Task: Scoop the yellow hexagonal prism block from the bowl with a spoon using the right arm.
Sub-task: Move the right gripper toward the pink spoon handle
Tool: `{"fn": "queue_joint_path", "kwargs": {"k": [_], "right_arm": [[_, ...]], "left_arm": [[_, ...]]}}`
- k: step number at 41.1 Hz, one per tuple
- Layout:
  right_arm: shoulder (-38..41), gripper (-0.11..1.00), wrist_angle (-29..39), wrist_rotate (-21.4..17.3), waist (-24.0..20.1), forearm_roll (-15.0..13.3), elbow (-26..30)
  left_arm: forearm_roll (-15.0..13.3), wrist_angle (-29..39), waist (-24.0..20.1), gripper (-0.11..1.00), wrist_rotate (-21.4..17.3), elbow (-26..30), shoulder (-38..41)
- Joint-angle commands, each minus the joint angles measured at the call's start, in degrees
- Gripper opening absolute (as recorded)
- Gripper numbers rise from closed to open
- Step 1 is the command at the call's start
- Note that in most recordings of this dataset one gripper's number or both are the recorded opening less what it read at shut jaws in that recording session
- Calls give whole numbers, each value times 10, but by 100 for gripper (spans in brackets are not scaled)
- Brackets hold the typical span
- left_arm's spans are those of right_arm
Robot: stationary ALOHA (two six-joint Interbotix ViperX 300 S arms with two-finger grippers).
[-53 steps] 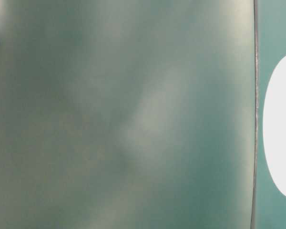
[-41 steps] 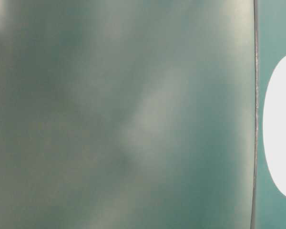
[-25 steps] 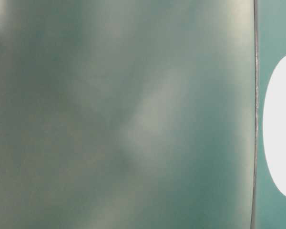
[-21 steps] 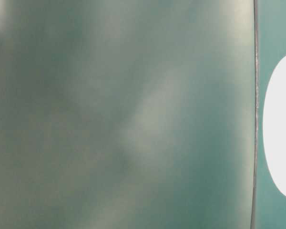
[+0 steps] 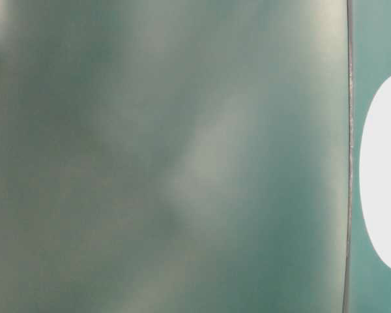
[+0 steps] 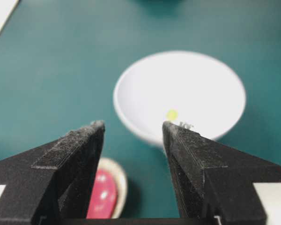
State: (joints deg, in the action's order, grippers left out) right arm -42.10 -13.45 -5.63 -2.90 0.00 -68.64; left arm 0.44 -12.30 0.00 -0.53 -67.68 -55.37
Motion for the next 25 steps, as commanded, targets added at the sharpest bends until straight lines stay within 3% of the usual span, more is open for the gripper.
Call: {"fn": "queue_joint_path", "kwargs": {"k": [1, 12, 25], "right_arm": [[25, 57, -28, -5, -10, 2, 0], [105, 57, -139, -25, -26, 4, -34], [205, 57, -305, -31, -69, 54, -81]], "left_arm": [[3, -5, 1, 4, -2, 16, 3], [4, -6, 1, 4, -2, 16, 3], [4, -6, 1, 4, -2, 16, 4]]}}
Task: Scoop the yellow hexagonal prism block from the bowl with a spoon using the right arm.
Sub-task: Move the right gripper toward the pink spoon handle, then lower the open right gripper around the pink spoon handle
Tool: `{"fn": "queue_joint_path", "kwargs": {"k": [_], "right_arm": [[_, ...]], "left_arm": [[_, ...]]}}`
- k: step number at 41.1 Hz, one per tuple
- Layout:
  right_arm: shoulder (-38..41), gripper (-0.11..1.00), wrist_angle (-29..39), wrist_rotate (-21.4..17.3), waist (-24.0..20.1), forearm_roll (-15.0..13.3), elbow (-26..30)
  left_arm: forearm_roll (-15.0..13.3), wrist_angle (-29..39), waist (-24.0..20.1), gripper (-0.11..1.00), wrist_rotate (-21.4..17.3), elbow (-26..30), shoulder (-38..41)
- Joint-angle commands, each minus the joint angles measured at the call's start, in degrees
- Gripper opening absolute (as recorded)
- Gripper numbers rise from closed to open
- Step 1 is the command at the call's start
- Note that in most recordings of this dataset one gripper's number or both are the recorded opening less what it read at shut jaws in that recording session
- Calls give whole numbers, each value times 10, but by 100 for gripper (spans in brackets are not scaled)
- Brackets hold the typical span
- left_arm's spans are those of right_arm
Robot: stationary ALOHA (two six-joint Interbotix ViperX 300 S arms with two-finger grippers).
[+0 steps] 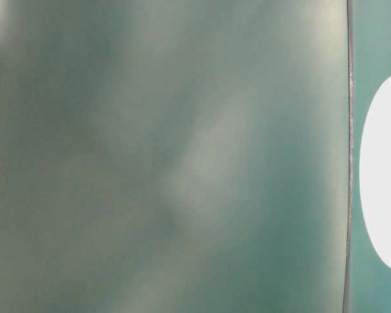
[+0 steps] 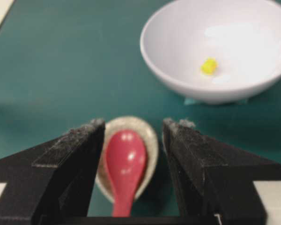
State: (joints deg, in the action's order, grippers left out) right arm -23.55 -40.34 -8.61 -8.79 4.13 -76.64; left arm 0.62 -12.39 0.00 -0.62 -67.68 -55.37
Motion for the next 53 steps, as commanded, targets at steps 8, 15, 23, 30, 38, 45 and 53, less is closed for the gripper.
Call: {"fn": "queue_joint_path", "kwargs": {"k": [8, 15, 23, 30, 38, 45, 53], "right_arm": [[101, 57, -151, 0, -47, 53, -12], [167, 57, -210, 0, -81, 87, -15], [230, 57, -263, 0, -114, 120, -17], [272, 57, -290, 0, -127, 137, -18], [301, 57, -291, 0, -132, 140, -20], [311, 57, -291, 0, -143, 140, -19], [315, 57, -290, 7, -147, 136, -18]], "left_arm": [[2, -5, 1, 4, -1, 15, 8], [2, -6, 1, 4, 0, 16, 7], [2, -8, 2, 4, 0, 16, 7], [2, -9, 1, 4, 0, 16, 7], [2, -10, 1, 4, 0, 16, 7], [2, -10, 1, 4, -1, 16, 7], [2, -10, 1, 4, 0, 16, 7]]}}
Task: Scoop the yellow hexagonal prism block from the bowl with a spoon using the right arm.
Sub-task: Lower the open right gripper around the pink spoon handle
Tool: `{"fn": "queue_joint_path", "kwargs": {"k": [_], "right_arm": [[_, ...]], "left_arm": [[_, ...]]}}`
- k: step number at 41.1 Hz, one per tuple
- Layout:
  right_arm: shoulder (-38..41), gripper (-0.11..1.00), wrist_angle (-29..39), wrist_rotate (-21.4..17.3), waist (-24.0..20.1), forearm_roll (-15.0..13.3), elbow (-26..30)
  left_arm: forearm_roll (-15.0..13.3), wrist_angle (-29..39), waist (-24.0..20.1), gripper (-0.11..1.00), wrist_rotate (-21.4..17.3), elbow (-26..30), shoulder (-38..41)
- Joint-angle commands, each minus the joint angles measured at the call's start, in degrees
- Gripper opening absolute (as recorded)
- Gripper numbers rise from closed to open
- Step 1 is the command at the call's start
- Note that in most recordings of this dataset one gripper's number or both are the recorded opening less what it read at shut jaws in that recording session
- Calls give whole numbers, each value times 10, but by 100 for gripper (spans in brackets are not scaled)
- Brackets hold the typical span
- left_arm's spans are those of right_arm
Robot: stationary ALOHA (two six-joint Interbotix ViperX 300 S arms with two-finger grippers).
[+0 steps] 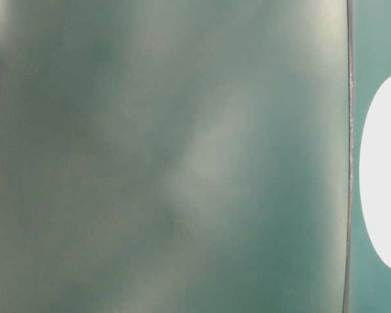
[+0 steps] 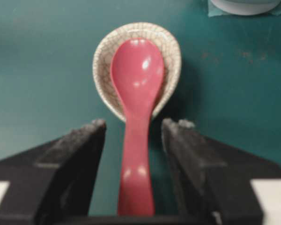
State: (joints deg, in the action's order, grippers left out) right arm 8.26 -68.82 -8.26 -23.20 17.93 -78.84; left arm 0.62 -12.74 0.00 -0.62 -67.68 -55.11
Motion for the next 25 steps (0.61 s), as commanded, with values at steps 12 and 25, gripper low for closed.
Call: {"fn": "queue_joint_path", "kwargs": {"k": [12, 25], "right_arm": [[-4, 57, 8, 13, -3, -4, 7], [-4, 49, 10, 28, -3, 1, 10]], "left_arm": [[2, -9, 1, 4, 0, 16, 4], [2, -9, 1, 4, 0, 16, 4]]}}
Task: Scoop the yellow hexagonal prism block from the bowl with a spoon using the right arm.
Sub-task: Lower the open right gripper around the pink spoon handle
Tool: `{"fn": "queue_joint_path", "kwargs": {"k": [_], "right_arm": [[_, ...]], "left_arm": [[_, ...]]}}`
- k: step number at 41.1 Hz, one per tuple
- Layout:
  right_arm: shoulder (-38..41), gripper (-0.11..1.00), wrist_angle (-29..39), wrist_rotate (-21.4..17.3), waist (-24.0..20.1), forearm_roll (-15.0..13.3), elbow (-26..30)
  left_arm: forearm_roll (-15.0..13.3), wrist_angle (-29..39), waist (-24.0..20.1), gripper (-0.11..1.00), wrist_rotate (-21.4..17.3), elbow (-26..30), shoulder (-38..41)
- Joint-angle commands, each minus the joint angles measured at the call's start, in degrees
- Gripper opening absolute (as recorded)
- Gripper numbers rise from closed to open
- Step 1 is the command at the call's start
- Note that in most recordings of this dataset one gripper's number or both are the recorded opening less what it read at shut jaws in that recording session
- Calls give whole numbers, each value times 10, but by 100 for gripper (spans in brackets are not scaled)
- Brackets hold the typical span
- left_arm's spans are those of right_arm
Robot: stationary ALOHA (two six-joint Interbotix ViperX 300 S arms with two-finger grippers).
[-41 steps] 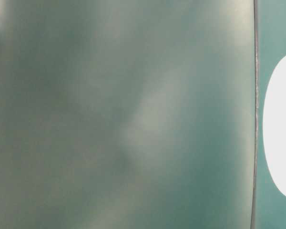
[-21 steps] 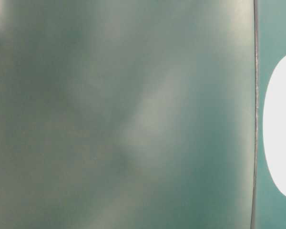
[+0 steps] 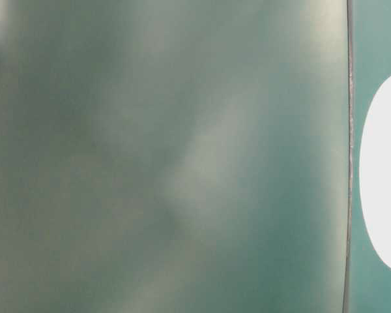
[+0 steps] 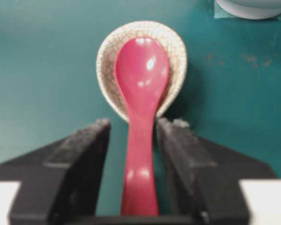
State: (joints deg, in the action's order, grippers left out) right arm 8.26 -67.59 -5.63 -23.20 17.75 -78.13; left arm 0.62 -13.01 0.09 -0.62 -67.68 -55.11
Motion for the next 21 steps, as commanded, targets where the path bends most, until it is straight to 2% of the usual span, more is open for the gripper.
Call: {"fn": "queue_joint_path", "kwargs": {"k": [1, 8, 15, 21], "right_arm": [[-4, 48, -3, 2, -3, 3, 3], [-4, 43, 4, 2, -2, 6, 4], [-4, 41, 11, 2, -1, 24, 8], [-4, 26, 11, 2, -1, 25, 9]], "left_arm": [[2, -6, 0, 4, -1, 16, 4], [2, -6, 1, 4, 0, 17, 4], [2, -6, 0, 4, 0, 16, 4], [2, -6, 0, 4, 0, 16, 4]]}}
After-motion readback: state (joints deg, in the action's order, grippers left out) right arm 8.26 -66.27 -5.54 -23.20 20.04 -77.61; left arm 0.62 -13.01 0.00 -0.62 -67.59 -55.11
